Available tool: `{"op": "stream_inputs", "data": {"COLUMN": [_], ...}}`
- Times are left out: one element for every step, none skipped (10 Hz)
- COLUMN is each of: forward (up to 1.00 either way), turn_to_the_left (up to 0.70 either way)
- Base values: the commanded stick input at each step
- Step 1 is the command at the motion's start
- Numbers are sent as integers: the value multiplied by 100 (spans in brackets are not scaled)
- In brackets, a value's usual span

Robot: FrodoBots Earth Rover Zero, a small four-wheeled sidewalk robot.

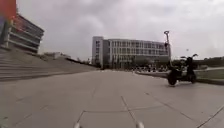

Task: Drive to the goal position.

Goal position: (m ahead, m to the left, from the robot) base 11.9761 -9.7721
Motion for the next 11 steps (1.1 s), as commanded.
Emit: {"op": "stream_inputs", "data": {"forward": [50, 50, 50, 50, 50, 50, 50, 50, 50, 50, 50], "turn_to_the_left": [17, 6, 3, 0, 0, 0, 0, 0, 0, 0, 0]}}
